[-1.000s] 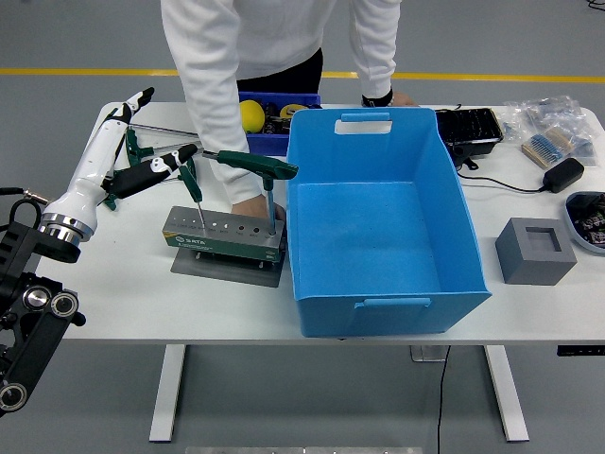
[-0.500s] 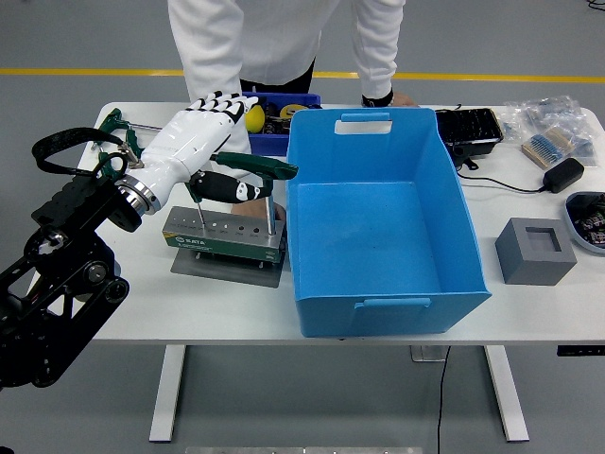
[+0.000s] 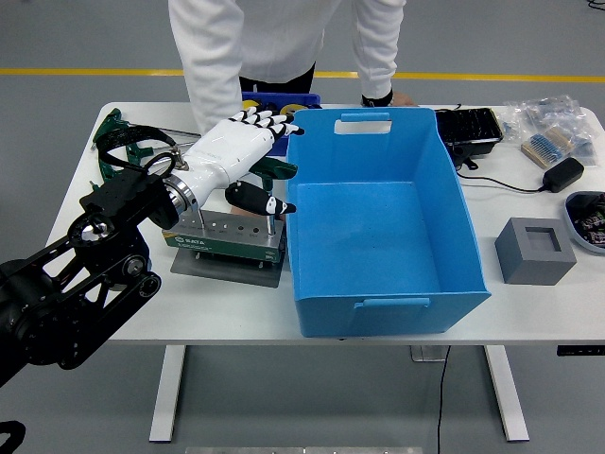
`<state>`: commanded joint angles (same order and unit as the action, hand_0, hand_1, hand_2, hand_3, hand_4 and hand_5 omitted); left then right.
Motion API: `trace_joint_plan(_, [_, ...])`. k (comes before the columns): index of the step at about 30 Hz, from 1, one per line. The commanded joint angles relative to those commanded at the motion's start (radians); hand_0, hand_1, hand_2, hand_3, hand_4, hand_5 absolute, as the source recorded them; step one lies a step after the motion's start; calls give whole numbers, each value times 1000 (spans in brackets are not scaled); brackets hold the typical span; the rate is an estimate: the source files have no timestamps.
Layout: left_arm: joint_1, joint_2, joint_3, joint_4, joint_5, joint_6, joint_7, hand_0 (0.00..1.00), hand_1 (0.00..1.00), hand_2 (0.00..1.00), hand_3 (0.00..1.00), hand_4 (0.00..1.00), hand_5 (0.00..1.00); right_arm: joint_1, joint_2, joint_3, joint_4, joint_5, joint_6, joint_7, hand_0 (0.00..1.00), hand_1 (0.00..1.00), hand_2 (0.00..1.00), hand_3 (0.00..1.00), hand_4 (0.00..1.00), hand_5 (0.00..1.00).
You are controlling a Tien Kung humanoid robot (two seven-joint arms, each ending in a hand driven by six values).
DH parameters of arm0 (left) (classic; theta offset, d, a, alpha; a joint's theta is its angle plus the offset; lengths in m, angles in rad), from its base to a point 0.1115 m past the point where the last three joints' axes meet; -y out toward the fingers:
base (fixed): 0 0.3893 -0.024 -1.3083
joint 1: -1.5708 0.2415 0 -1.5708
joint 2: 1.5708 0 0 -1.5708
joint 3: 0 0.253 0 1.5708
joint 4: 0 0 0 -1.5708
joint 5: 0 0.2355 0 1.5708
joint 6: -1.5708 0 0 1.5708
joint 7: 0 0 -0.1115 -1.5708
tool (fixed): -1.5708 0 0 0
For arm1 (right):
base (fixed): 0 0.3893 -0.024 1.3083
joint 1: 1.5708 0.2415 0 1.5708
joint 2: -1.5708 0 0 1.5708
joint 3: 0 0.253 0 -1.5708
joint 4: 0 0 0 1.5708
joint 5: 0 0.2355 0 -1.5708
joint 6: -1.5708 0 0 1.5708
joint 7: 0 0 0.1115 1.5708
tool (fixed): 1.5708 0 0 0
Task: Lift tool from toolbox,place it in box,lift tool from toolbox,place it in box
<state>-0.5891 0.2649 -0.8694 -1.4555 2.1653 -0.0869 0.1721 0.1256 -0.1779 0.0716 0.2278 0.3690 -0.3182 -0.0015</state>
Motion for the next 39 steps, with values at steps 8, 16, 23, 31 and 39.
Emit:
trace_joint_plan(8, [-55,-2,65,101,11,46,31,716,612,613,676,998,605,-1,-1,2,1,-3,-1,-1,694,669,728,552,787,691])
trace_joint_plan(16, [-61,-6,58,160,4,51,67,668,581,568,652,998,642,-5,0,8,1,-13,-2,-4,695,669,729,552,786,690])
trace_joint_plan(23, [-59,-8,60,164,-5,59,85,565,471,437,584,998,620,-7,1,12,1,-20,-3,-6,695,669,729,552,786,690])
trace_joint_plan(31, [-68,-5,75,172,-7,52,99,420,287,266,394,998,619,-5,0,5,1,-8,-1,-3,694,669,728,552,786,690])
trace_joint_plan(39, [-80,-7,83,187,-9,54,103,364,220,217,309,998,630,-1,-2,4,1,-6,-1,-3,693,669,728,552,787,690])
